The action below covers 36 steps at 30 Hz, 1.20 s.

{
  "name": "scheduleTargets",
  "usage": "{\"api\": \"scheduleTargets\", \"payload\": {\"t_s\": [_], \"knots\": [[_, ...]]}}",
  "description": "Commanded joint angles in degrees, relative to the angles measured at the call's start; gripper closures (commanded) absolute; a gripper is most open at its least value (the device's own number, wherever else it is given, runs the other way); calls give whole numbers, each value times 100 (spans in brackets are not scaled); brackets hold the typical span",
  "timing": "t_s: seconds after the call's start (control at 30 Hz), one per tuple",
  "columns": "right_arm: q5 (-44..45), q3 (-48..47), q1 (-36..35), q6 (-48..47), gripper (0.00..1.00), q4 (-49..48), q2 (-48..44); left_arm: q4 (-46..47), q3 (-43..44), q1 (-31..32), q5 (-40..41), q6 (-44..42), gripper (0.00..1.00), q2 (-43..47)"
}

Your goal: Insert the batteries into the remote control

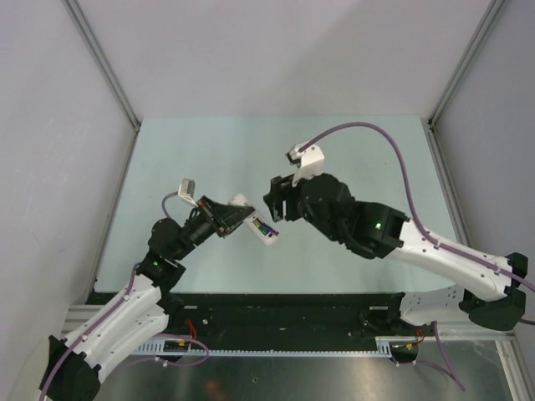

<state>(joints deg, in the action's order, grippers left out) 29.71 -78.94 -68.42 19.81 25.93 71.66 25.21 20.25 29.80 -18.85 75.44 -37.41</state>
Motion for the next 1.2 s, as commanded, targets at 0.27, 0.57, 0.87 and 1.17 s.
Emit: {"api": "scheduleTargets", "payload": {"t_s": [0.27,0.57,0.87,1.17], "knots": [[-1608,-2054,365,66,38,3082,656,397,93,-36,-549,-284,100,-214],[-2451,-2530,804,75,39,3875,929,485,-48,-45,-585,-91,100,-328],[-2243,-2084,1277,216,38,3526,780,625,-82,-106,-436,23,100,-609],[-2206,225,2201,690,39,2347,-2,616,-214,-422,-277,-319,100,-602]]}}
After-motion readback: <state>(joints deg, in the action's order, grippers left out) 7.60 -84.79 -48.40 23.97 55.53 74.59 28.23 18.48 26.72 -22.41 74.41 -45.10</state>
